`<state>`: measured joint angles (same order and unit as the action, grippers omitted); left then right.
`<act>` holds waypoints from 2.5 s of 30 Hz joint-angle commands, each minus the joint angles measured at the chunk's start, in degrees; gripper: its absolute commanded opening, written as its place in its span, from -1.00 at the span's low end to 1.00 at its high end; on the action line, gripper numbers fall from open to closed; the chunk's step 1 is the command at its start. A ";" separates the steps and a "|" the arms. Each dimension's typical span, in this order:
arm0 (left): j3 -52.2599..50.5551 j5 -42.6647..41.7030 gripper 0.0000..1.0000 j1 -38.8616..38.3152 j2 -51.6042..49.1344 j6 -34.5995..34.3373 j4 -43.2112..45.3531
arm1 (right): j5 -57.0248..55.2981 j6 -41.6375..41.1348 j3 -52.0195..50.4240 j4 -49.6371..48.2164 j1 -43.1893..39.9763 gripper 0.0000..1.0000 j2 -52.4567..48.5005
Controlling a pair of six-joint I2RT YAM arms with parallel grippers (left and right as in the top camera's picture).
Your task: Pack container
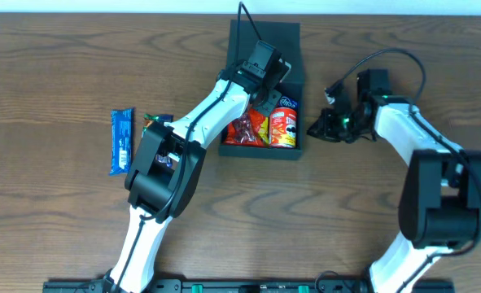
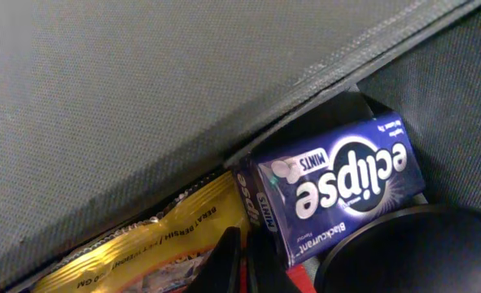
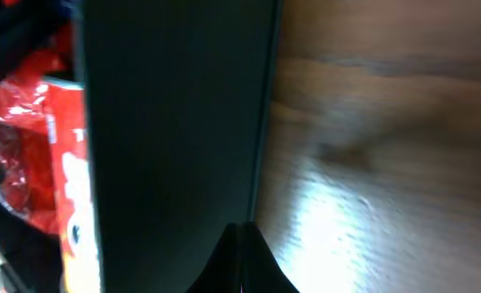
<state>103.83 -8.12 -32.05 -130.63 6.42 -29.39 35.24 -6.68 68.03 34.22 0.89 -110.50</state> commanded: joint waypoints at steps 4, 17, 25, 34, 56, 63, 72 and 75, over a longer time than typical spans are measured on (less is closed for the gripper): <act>0.94 0.59 -0.88 -0.22 1.29 -4.24 0.04 | 5.55 -2.75 -0.26 -4.70 3.28 -0.97 -2.10; 0.79 -2.56 -0.88 -0.26 1.27 -6.56 -0.31 | 5.70 -5.11 -0.22 -7.85 4.57 -0.98 -2.14; 3.85 2.58 -0.88 0.63 4.20 -3.89 -0.31 | 5.68 -5.09 -0.22 -7.67 4.55 -0.97 -2.14; 3.85 2.43 -0.88 0.63 5.07 -3.63 -2.47 | 5.49 -5.09 -0.22 -7.67 4.55 -0.97 -2.14; 1.97 -5.44 -0.88 0.63 0.70 -4.11 -3.87 | 5.49 -5.11 -0.22 -7.63 4.55 -0.97 -2.14; -0.52 -5.22 -0.88 0.63 0.26 -4.09 -3.93 | 5.49 -5.09 -0.22 -7.65 4.28 -0.97 -2.14; -1.14 -5.05 -0.88 0.63 -2.71 -4.31 -3.61 | 5.49 -5.09 -0.22 -7.54 4.28 -0.97 -2.14; -1.07 -5.05 -0.88 0.63 -2.71 -4.31 -3.06 | 5.49 -5.09 -0.22 -7.41 4.28 -0.97 -2.14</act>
<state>103.74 -13.37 -31.55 -131.48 1.91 -32.75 38.63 -11.16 67.90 26.85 4.47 -112.03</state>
